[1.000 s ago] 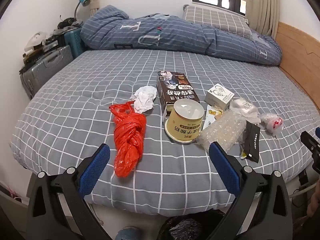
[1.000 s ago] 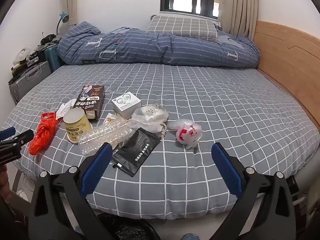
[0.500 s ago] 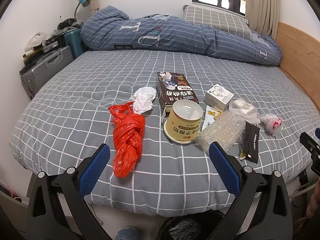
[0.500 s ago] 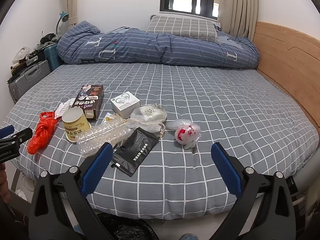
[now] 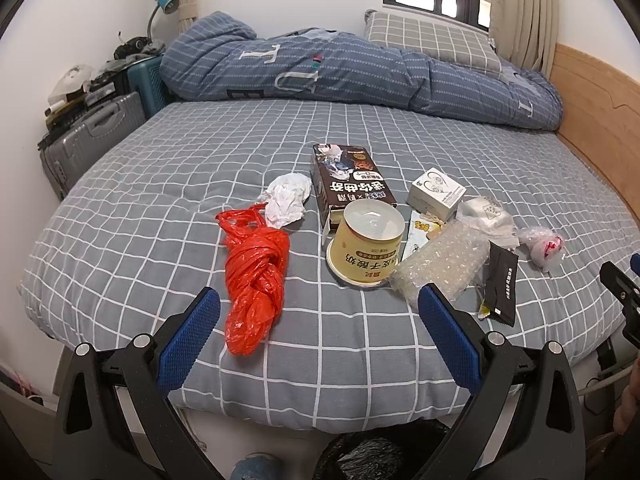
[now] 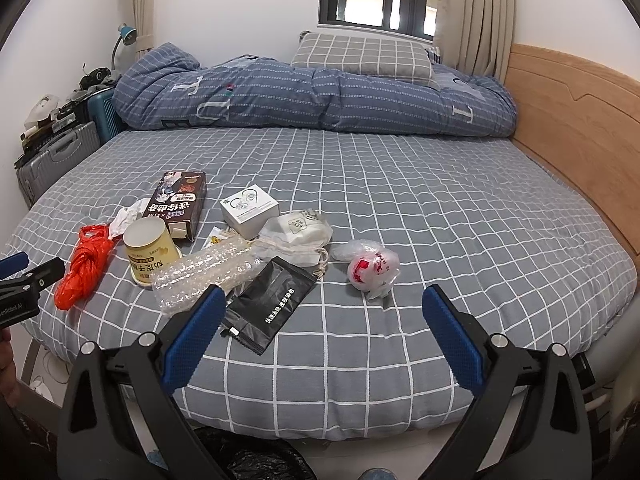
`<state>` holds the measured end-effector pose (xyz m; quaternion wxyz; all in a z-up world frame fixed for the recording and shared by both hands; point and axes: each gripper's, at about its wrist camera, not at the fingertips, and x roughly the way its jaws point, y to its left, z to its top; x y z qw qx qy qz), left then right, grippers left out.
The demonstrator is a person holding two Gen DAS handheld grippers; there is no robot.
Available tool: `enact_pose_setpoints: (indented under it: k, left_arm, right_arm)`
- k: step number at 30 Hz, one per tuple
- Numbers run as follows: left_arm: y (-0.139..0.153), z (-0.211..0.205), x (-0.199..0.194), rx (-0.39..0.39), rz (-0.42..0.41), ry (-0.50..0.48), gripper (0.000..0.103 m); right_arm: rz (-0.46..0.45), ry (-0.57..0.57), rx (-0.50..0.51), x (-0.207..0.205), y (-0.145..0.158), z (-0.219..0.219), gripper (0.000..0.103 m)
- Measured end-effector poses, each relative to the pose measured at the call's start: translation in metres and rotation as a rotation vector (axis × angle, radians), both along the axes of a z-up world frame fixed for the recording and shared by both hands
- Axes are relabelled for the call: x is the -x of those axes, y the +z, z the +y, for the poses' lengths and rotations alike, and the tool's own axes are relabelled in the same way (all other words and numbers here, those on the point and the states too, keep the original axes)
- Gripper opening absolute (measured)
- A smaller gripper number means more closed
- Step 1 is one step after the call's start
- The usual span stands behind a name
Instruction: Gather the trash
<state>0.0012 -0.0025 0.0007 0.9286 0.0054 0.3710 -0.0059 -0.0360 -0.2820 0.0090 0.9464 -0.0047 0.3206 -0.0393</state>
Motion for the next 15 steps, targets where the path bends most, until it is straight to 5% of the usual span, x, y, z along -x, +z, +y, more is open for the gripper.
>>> enact_pose_setpoints:
  k: [15]
  left_arm:
    - [-0.0005,0.0072,-0.0034,-0.016,0.013,0.008,0.097]
  right_arm:
    - [-0.002,-0.001,0.026,-0.0087,0.0007,-0.0005,0.095]
